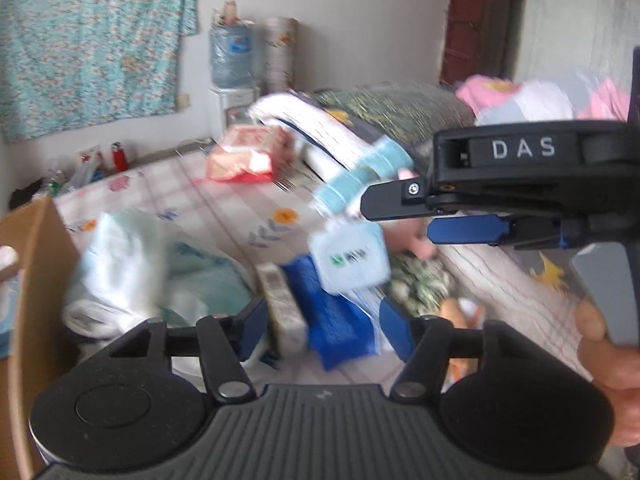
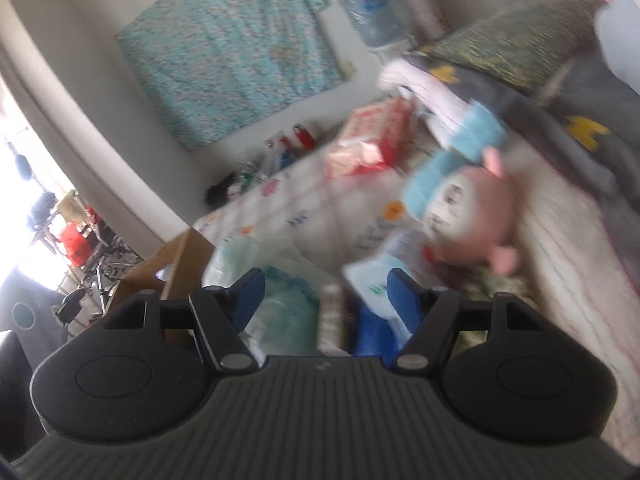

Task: Organize soft objects
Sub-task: 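Swing both grippers back over the bed toward the blue wet-wipe pack, then close both grippers on the blue-and-white wet-wipe pack beside the yogurt cup, then lift the wet-wipe pack with both grippers and carry it toward the box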

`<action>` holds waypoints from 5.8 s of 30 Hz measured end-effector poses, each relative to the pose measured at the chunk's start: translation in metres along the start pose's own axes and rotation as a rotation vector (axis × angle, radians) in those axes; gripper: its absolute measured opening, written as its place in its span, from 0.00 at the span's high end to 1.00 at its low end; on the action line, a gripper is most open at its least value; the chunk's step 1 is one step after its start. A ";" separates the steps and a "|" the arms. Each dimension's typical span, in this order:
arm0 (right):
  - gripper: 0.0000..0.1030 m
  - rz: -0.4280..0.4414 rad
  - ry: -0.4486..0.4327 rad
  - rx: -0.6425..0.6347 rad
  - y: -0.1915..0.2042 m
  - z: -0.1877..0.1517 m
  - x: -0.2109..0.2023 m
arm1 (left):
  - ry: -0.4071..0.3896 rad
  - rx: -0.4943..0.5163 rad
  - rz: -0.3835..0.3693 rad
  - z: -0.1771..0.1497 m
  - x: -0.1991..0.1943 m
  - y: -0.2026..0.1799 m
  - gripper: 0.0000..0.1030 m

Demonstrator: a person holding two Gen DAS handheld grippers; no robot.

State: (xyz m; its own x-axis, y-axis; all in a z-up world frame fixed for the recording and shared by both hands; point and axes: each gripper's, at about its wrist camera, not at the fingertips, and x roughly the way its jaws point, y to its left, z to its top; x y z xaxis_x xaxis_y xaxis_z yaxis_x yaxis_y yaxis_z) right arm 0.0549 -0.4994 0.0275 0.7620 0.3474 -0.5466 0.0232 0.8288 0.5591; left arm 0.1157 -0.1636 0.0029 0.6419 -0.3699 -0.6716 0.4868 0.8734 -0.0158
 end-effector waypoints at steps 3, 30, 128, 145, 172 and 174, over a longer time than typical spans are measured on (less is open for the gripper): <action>0.35 -0.011 0.034 0.032 -0.018 -0.009 0.006 | 0.028 -0.003 -0.020 -0.011 0.011 -0.008 0.48; 0.36 -0.085 0.282 0.113 -0.047 -0.015 0.111 | 0.067 0.100 -0.055 -0.024 0.080 -0.027 0.34; 0.33 0.294 0.165 0.509 -0.093 -0.025 0.072 | 0.018 -0.522 -0.357 -0.002 0.044 0.066 0.71; 0.20 0.388 0.233 0.670 -0.091 -0.038 0.106 | -0.085 -0.708 -0.360 -0.011 0.035 0.097 0.71; 0.31 0.338 0.254 0.551 -0.063 -0.030 0.137 | 0.013 -0.192 0.038 -0.001 0.043 0.047 0.46; 0.33 0.317 0.251 0.523 -0.059 -0.030 0.138 | 0.021 -0.167 0.044 -0.002 0.047 0.044 0.46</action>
State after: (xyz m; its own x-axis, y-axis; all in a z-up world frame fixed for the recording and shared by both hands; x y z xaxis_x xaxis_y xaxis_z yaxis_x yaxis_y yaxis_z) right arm 0.1395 -0.4867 -0.0995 0.6110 0.6839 -0.3987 0.1818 0.3690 0.9115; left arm 0.1658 -0.1416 -0.0306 0.6472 -0.3251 -0.6895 0.3524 0.9296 -0.1076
